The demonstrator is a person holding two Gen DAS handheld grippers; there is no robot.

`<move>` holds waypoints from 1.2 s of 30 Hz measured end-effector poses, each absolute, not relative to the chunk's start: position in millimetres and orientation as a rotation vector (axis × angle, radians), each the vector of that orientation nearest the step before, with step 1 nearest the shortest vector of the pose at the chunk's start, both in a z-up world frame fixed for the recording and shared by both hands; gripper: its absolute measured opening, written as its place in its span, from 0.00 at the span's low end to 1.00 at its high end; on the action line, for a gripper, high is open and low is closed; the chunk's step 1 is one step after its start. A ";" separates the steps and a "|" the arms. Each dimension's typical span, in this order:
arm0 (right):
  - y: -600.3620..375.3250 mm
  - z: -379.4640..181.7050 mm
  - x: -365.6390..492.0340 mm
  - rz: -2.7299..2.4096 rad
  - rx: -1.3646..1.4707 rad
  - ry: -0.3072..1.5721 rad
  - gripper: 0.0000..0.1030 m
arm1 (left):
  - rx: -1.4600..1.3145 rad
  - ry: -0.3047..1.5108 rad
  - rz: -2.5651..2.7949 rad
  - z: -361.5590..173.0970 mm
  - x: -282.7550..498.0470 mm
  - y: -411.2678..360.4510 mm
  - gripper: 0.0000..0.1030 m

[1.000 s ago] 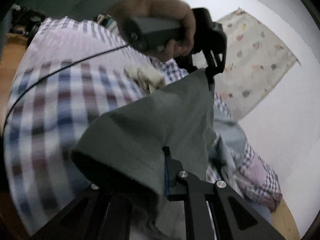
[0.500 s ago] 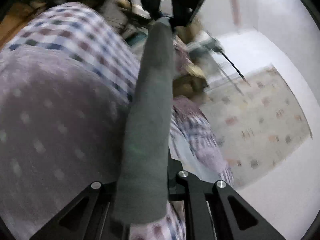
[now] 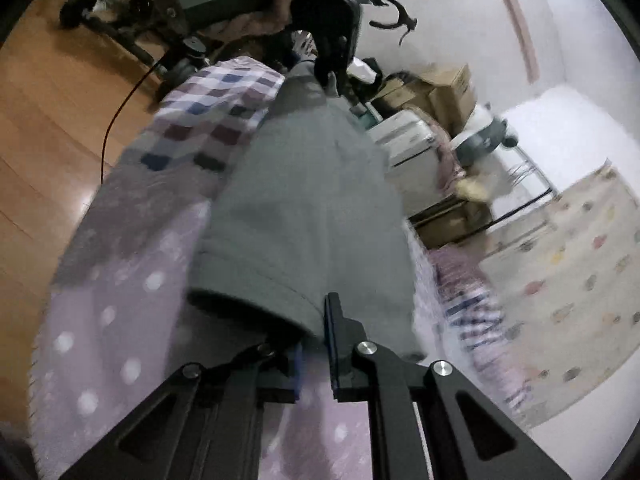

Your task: Fold clothes

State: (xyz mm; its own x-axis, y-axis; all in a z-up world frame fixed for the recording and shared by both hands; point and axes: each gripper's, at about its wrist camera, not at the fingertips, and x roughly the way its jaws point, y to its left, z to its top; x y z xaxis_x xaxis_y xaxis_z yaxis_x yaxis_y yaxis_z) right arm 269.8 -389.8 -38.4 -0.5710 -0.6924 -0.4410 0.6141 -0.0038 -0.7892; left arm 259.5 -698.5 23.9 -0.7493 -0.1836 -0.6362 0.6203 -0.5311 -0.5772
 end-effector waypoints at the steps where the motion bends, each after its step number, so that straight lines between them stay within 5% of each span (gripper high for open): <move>1: -383.5 -37.0 267.9 -1.738 -0.054 1.289 0.12 | 0.729 1.160 -2.258 23.1 263.3 -700.3 0.45; 2: -375.4 -33.8 265.3 -1.737 -0.020 1.263 0.15 | 0.735 1.160 -2.228 23.5 268.8 -702.1 0.59; 4: -355.4 -24.5 261.2 -1.743 0.033 1.206 0.26 | 0.734 1.156 -2.171 25.2 282.7 -705.8 0.68; 5: -343.8 -19.5 261.4 -1.756 0.047 1.177 0.39 | 0.724 1.162 -2.155 26.9 291.6 -707.7 0.70; 12: -245.8 32.6 244.0 -1.926 0.133 0.946 0.66 | 0.508 1.061 -2.275 82.3 350.9 -671.6 0.75; 15: -197.9 58.6 241.6 -1.971 0.150 0.888 0.69 | 0.401 0.981 -2.392 122.4 362.0 -628.3 0.82; 26: 0.4 172.8 209.3 -2.287 0.301 0.476 0.81 | 0.408 0.711 -2.915 247.1 328.9 -415.4 0.84; 36: 143.7 215.6 158.4 -2.620 0.378 0.130 0.92 | 0.517 0.642 -3.334 284.5 246.1 -189.3 0.85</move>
State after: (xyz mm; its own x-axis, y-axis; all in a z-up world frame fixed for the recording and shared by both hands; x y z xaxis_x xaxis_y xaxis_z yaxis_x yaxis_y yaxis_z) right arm 158.4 143.7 215.6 -0.8437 -0.4529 -0.2881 0.4792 -0.8774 -0.0240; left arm 246.1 -189.3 284.5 -0.9132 0.3351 -0.2321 -0.2248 -0.8890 -0.3989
